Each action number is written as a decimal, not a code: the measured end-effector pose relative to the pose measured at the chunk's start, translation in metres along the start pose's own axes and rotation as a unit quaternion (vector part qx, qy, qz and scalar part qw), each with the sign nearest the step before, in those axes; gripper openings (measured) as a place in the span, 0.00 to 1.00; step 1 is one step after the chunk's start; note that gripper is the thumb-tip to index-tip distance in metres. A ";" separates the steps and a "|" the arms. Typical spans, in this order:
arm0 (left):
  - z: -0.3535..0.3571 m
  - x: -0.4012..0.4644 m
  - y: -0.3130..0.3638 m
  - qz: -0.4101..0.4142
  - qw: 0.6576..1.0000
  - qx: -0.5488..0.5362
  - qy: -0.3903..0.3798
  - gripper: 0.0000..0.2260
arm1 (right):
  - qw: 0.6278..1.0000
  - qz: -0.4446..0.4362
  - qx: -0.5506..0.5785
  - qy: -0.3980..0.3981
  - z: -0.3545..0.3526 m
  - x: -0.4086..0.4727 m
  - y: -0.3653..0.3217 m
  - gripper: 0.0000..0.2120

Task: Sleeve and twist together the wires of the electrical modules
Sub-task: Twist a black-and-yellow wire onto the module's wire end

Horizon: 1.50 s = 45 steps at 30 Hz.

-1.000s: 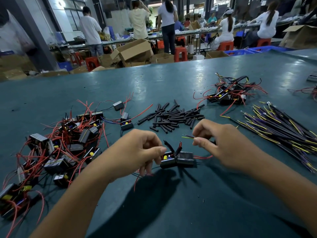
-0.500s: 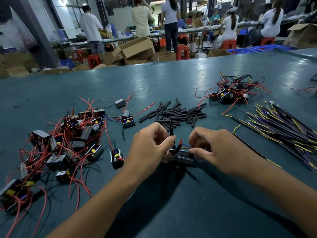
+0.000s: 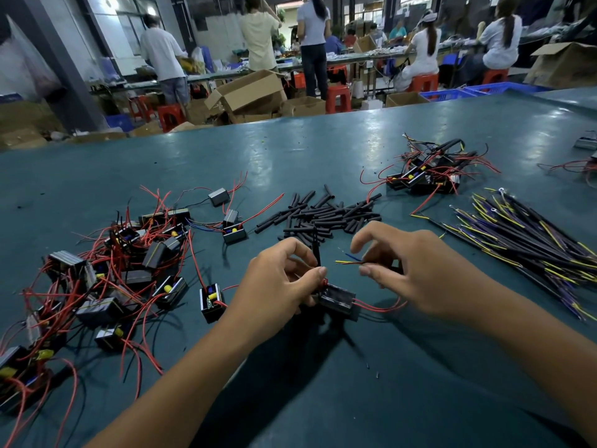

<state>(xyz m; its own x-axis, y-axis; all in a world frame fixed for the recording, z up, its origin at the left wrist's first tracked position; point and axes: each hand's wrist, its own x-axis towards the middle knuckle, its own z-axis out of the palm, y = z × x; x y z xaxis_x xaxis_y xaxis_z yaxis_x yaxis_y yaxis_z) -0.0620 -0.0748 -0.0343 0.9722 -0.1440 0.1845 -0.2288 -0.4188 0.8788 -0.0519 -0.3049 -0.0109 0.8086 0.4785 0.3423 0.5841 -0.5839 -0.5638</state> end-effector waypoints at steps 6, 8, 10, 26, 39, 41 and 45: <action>0.001 -0.001 0.002 0.008 1.000 0.004 -0.005 0.05 | 1.000 -0.015 0.001 -0.016 0.002 -0.001 -0.004 0.12; 0.001 -0.003 0.003 0.013 1.000 0.000 -0.007 0.05 | 1.000 -0.015 0.004 -0.023 0.003 -0.002 -0.005 0.09; 0.002 -0.004 0.005 0.016 1.000 -0.009 -0.010 0.06 | 0.999 -0.018 0.014 -0.027 0.003 -0.002 -0.006 0.07; -0.013 -0.001 0.007 0.048 0.999 0.002 -0.010 0.06 | 0.996 0.026 0.076 0.031 0.012 -0.002 -0.007 0.05; -0.007 -0.022 0.044 0.316 0.906 0.230 0.161 0.12 | 0.985 0.014 0.158 0.069 0.007 -0.003 -0.016 0.02; -0.002 -0.025 0.045 0.305 0.909 0.242 0.151 0.15 | 0.978 0.006 0.193 0.074 0.005 -0.004 -0.018 0.03; -0.005 -0.026 0.048 0.301 0.909 0.251 0.144 0.14 | 0.970 0.003 0.229 0.075 0.004 -0.004 -0.022 0.02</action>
<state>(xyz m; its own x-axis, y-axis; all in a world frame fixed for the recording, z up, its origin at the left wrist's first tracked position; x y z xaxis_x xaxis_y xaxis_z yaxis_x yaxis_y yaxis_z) -0.0979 -0.0869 0.0047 0.6196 -0.2714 0.7366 -0.6465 -0.7086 0.2827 -0.0680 -0.2916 -0.0031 0.8332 0.3550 0.4240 0.5145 -0.2168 -0.8296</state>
